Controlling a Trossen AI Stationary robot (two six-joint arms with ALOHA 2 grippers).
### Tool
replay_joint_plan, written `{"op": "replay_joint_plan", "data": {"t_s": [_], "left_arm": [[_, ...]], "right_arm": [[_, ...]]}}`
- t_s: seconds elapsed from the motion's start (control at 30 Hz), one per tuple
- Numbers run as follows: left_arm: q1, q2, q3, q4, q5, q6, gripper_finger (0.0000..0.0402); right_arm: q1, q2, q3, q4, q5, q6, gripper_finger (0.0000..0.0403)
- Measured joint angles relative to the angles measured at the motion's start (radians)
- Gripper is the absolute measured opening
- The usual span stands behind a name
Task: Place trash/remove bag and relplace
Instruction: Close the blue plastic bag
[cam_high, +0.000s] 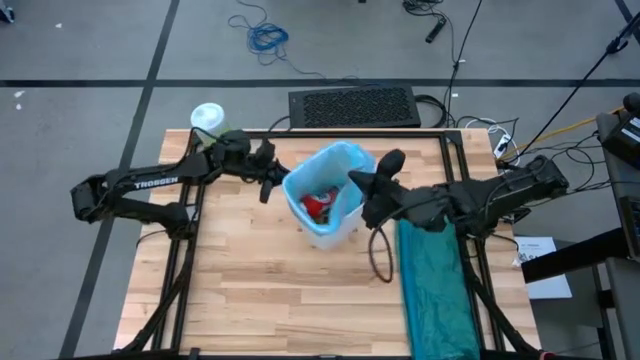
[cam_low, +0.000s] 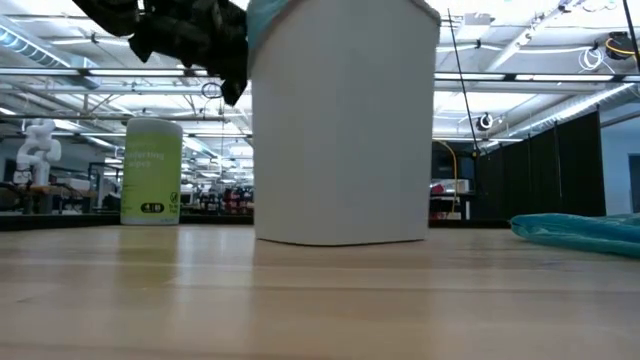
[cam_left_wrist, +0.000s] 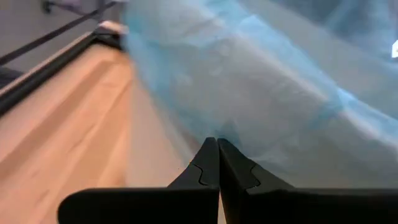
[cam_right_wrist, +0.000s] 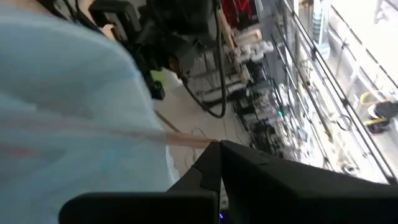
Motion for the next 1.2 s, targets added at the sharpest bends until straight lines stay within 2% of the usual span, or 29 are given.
{"op": "replay_joint_plan", "data": {"t_s": [0.2, 0.4, 0.6, 0.77, 0.93, 1.13, 1.2], "left_arm": [[-0.127, 0.000, 0.000, 0.114, -0.054, -0.026, 0.0000], [-0.238, 0.000, 0.000, 0.197, -0.130, -0.027, 0.0000], [-0.292, -0.010, 0.000, 0.132, -0.248, -0.065, 0.0000], [-0.367, -0.013, 0.000, -0.031, -0.476, -0.062, 0.0000], [-0.512, 0.000, 0.000, -0.054, -0.721, 0.263, 0.0000], [-0.614, 0.068, 0.000, 0.021, -0.798, 0.586, 0.0000], [-0.634, 0.094, 0.000, 0.034, -0.853, 0.659, 0.0000]], "right_arm": [[-0.100, -0.027, 0.000, 0.002, -0.139, -0.013, 0.0000], [-0.203, -0.027, 0.000, 0.037, -0.336, -0.010, 0.0000], [-0.222, -0.027, 0.000, 0.035, -0.366, -0.001, 0.0000], [-0.221, -0.027, 0.000, 0.023, -0.366, 0.016, 0.0000], [-0.221, -0.027, 0.000, 0.019, -0.367, 0.016, 0.0000], [-0.221, -0.027, 0.000, 0.019, -0.367, 0.026, 0.0000], [-0.221, -0.027, 0.000, 0.019, -0.367, 0.027, 0.0000]]}}
